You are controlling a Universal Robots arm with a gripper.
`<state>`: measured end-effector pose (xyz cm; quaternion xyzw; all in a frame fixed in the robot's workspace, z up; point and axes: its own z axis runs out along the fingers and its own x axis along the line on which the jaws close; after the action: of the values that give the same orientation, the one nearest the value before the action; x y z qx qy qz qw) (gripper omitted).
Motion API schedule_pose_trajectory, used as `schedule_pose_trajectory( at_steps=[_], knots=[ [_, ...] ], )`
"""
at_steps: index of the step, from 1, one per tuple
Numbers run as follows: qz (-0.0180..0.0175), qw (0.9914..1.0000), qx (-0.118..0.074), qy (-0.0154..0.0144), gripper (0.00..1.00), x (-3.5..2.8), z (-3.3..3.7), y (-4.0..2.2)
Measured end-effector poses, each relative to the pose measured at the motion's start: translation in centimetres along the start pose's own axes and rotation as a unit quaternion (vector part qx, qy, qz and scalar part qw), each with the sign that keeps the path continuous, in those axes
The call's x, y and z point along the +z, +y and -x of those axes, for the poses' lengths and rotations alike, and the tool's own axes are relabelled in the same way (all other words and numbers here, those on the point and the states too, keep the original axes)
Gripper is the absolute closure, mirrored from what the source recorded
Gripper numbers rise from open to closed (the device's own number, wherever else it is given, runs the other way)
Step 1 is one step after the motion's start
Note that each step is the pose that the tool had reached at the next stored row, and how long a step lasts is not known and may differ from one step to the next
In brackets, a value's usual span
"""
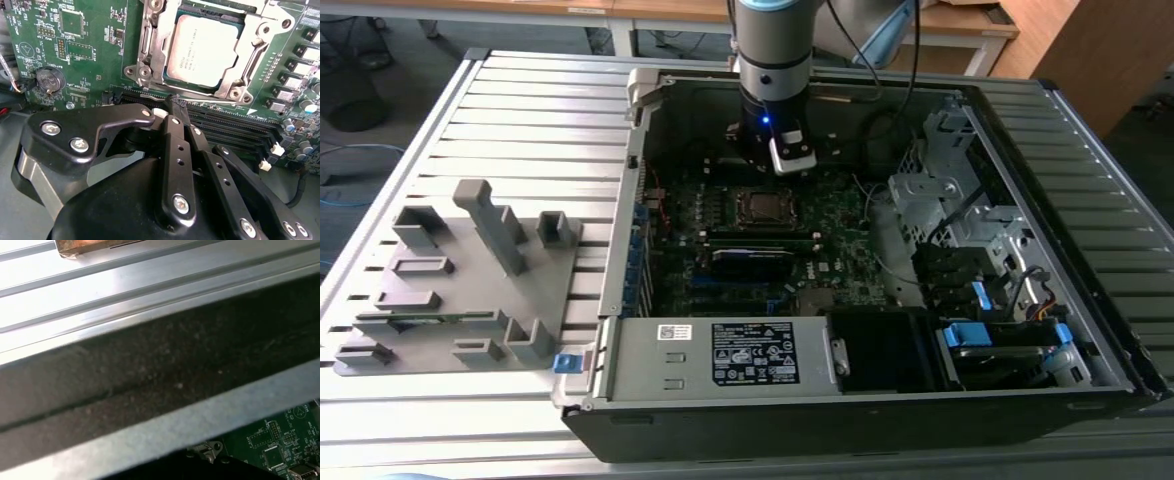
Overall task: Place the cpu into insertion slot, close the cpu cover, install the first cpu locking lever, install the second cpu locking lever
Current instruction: 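Install the first cpu locking lever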
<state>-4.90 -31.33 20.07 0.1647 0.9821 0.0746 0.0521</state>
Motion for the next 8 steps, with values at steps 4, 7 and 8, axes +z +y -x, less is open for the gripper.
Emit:
schedule_pose_trajectory(
  at_steps=[4, 7, 8],
  knots=[
    [-0.0005, 1.0, 0.0, -0.0002, 0.89, 0.18, -0.01, -0.04],
    [-0.0006, 1.0, 0.0, -0.0002, 0.89, 0.31, 0.01, -0.06],
    [-0.0006, 1.0, 0.0, -0.0002, 0.89, 0.31, 0.01, -0.06]
  ],
)
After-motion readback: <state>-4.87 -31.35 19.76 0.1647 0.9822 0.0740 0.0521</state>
